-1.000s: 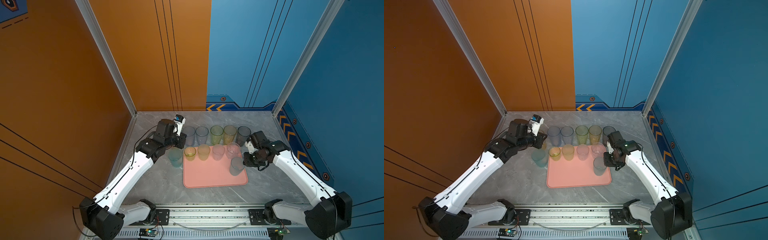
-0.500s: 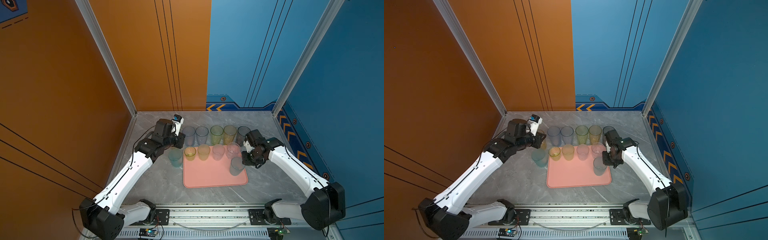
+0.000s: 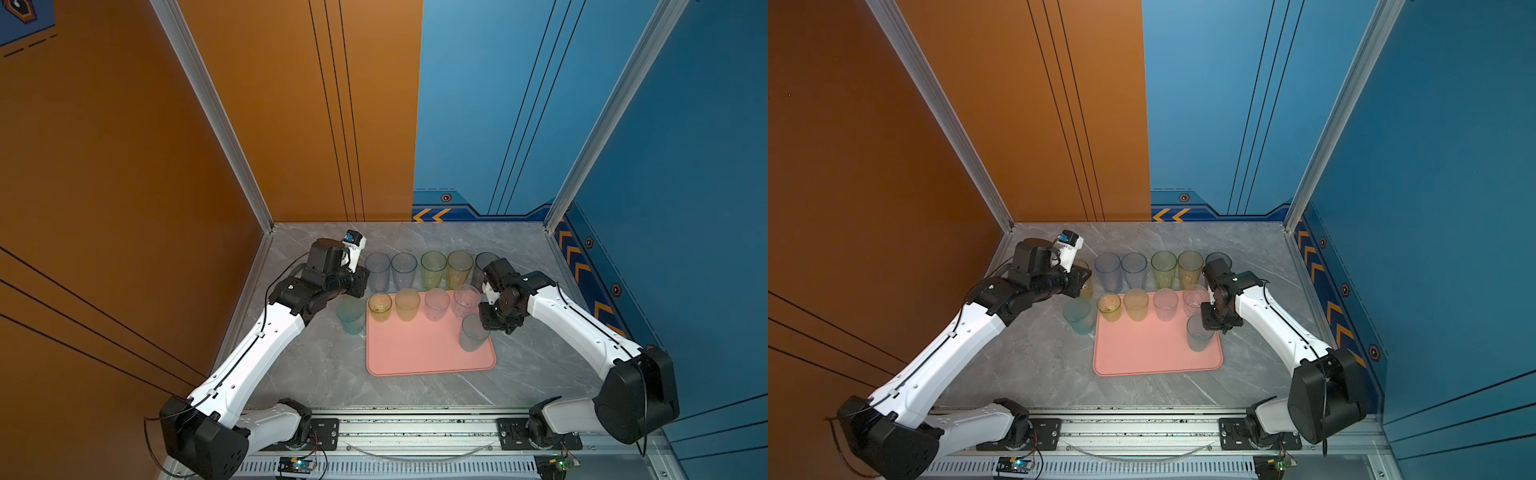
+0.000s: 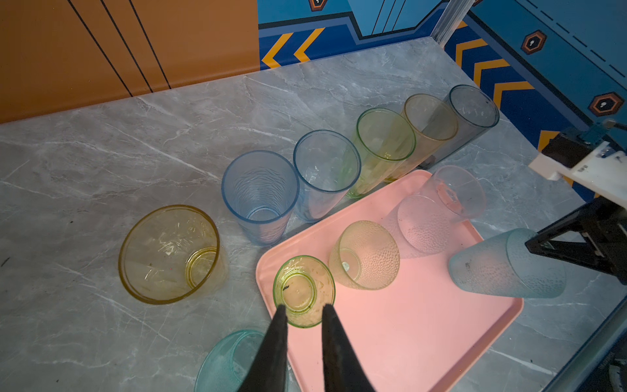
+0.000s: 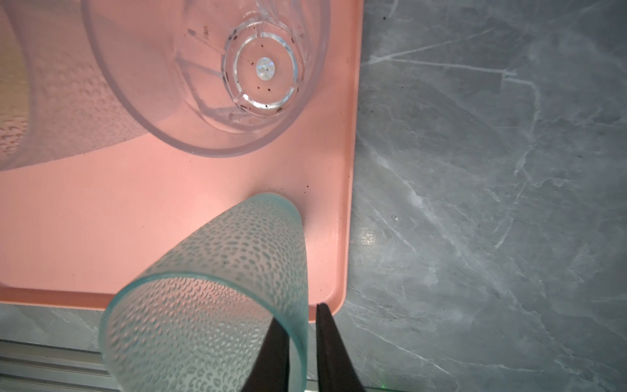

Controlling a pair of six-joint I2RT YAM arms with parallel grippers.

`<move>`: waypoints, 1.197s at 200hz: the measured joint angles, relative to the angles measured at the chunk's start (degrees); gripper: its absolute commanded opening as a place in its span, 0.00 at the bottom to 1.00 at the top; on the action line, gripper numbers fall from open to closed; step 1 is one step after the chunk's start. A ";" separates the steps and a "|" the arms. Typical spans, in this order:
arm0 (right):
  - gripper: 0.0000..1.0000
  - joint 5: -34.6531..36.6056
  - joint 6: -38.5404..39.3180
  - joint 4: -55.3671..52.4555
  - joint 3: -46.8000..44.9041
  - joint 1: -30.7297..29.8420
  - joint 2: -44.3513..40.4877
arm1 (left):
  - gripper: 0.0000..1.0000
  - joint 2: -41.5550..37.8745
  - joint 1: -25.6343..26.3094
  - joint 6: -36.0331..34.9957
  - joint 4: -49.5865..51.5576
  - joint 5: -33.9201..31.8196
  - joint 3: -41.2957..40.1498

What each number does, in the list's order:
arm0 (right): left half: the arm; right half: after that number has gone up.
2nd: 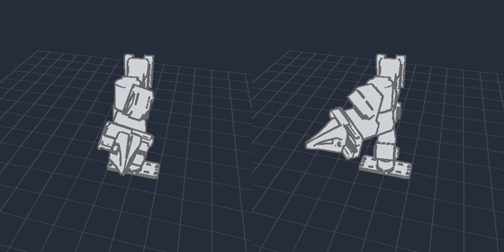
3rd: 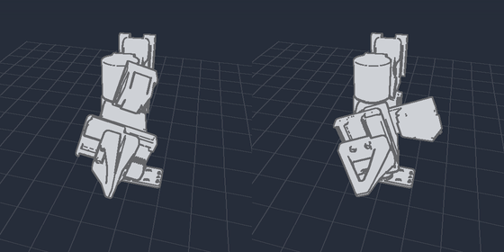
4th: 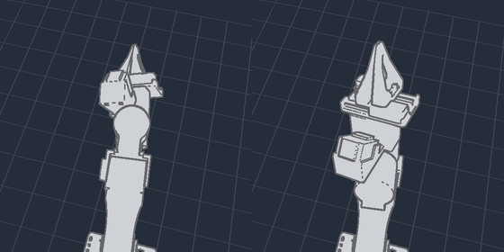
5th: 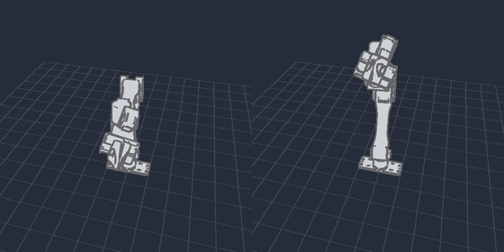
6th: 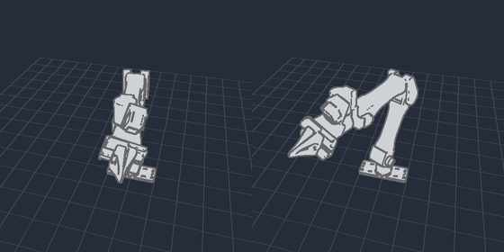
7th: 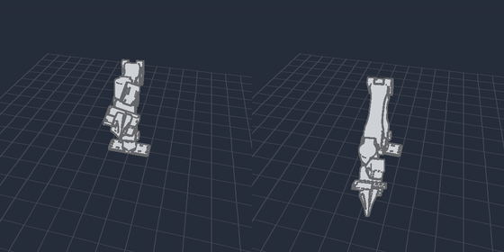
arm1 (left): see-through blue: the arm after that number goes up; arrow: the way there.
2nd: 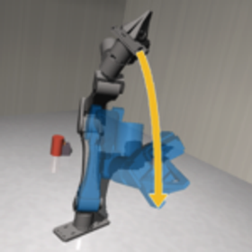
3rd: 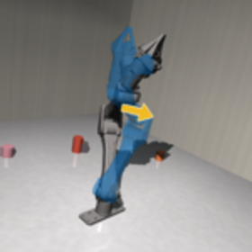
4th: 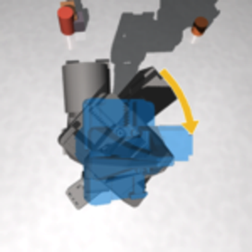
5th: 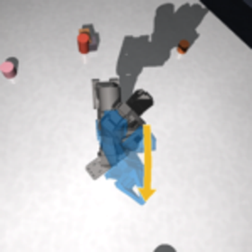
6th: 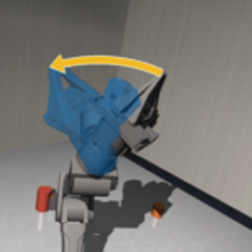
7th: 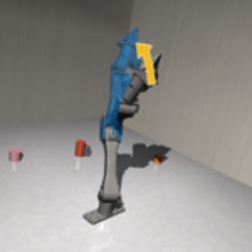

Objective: Place the glasses into the tray
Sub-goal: Move the glass to the tray.

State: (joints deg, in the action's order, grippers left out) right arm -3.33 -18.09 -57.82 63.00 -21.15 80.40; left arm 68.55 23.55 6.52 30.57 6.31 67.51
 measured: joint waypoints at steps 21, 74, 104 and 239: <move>0.11 0.90 0.00 0.04 0.42 -0.31 0.11 | 0.21 0.00 0.00 0.00 0.00 0.04 0.00; 0.08 2.95 -0.04 0.39 0.66 -0.72 0.96 | 0.21 0.00 -0.04 0.00 0.00 0.33 0.00; 0.06 3.98 -0.39 0.42 0.74 -0.96 1.11 | 0.21 0.00 -0.39 0.00 0.00 0.48 0.00; 0.05 8.02 -1.33 2.25 2.05 -1.99 2.99 | 0.21 0.02 -0.98 0.00 0.00 1.33 0.00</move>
State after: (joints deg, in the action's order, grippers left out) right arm 4.69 -19.42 -55.57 65.06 -23.14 83.40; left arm 68.58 22.57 6.52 30.57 7.64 67.51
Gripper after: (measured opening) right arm 0.058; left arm 0.210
